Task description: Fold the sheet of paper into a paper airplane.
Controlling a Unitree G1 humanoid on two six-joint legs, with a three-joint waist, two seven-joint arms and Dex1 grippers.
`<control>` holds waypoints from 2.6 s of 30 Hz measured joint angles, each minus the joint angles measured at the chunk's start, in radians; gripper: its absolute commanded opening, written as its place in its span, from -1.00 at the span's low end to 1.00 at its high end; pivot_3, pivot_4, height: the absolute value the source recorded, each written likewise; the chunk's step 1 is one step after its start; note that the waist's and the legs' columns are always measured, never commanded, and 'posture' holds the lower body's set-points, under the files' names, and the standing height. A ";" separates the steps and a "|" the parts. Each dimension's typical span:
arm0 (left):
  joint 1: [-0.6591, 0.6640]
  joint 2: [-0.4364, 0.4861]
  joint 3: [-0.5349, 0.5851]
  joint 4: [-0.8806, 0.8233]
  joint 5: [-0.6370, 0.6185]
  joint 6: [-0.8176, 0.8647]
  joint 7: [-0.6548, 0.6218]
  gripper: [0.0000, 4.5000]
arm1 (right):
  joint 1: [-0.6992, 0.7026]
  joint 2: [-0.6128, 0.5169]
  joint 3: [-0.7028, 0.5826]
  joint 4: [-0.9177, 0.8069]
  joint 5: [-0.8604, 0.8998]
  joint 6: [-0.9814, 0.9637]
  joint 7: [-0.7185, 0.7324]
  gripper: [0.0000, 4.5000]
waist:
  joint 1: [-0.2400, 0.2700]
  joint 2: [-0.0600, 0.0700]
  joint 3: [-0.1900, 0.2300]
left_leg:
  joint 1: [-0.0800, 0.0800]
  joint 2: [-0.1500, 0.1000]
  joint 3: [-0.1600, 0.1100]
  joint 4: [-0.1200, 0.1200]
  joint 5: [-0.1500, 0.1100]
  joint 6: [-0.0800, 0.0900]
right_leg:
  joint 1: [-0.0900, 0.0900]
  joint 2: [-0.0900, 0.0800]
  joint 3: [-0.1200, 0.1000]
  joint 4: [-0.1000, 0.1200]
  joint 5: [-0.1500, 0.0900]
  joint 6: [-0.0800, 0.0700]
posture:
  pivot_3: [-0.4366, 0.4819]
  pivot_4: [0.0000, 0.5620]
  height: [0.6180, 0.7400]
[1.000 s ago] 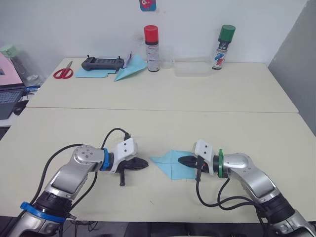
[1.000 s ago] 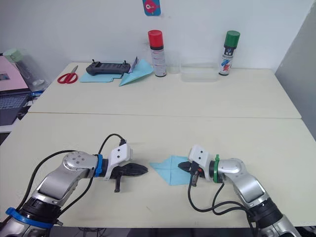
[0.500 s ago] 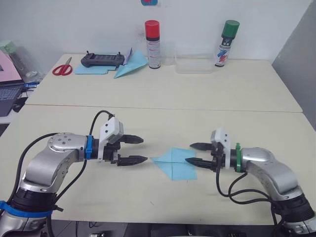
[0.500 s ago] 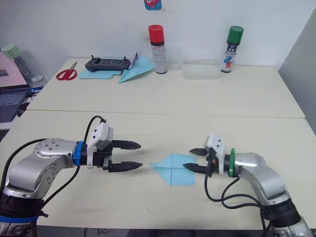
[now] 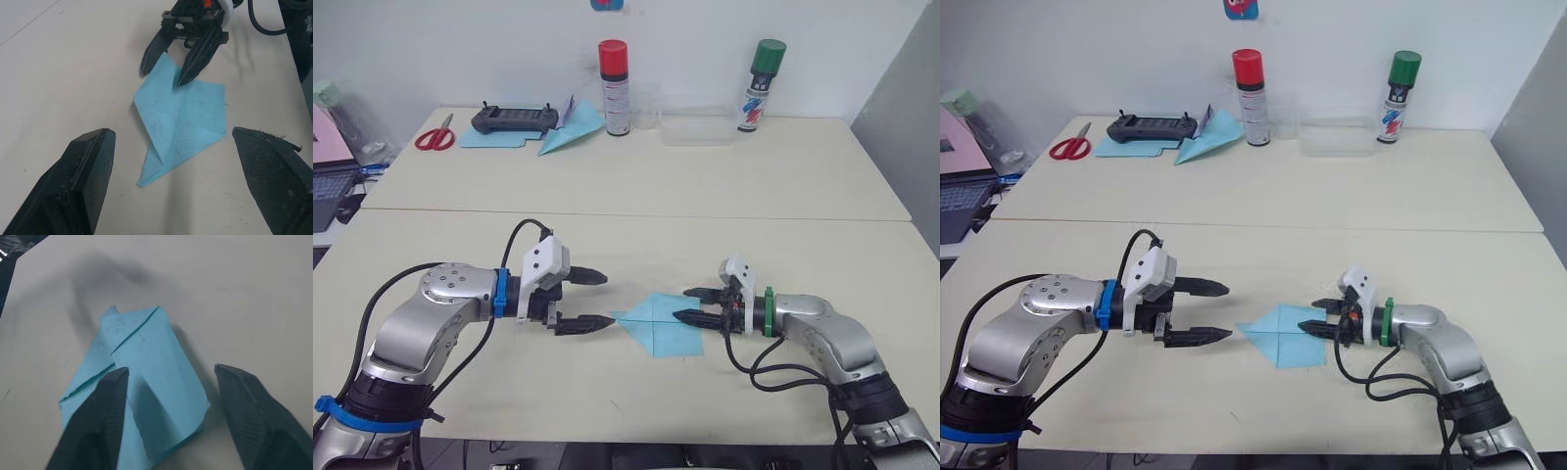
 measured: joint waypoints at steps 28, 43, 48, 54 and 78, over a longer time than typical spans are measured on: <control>0.249 0.184 0.240 -0.079 -0.155 0.150 -0.018 0.88 | -0.195 -0.019 0.220 0.411 -0.630 -1.565 0.006 -0.99 | -0.004 0.001 0.002 | 0.000 -0.001 0.002 0.000 0.000 0.000 | 0.000 -0.002 0.001 0.002 0.002 -0.003 | -0.05 -0.47 1.00; 0.149 0.057 0.105 -0.081 -0.114 0.112 0.086 0.88 | 0.092 -0.251 0.184 0.029 -0.290 -1.125 0.151 -0.16 | 0.006 0.001 0.002 | 0.010 0.000 0.001 0.004 0.003 0.000 | 0.004 0.000 0.002 0.016 -0.004 -0.005 | -0.05 -0.47 1.00; 0.057 -0.050 0.013 -0.009 -0.052 0.071 0.131 0.21 | 0.105 -0.287 0.100 -0.068 -0.173 -0.931 0.165 -0.14 | 0.006 0.000 0.002 | 0.009 0.000 0.001 0.004 0.003 0.000 | 0.004 0.001 0.002 0.016 -0.003 -0.004 | -0.05 -0.47 1.00; 0.058 -0.114 -0.083 0.037 0.024 0.018 0.155 -0.63 | 0.067 -0.164 0.041 -0.091 -0.108 -0.610 0.016 -0.14 | 0.003 0.000 0.002 | 0.008 0.000 0.000 0.004 0.003 0.000 | 0.003 0.001 0.001 0.017 -0.003 -0.005 | -0.05 -0.47 1.00; 0.109 -0.223 -0.186 0.067 0.161 -0.024 0.263 -0.96 | 0.071 -0.031 -0.147 -0.132 0.115 0.030 -0.168 -0.14 | 0.008 0.001 0.002 | 0.007 -0.001 0.000 0.004 0.003 0.000 | 0.002 0.000 0.001 0.016 -0.003 -0.004 | -0.05 -0.47 1.00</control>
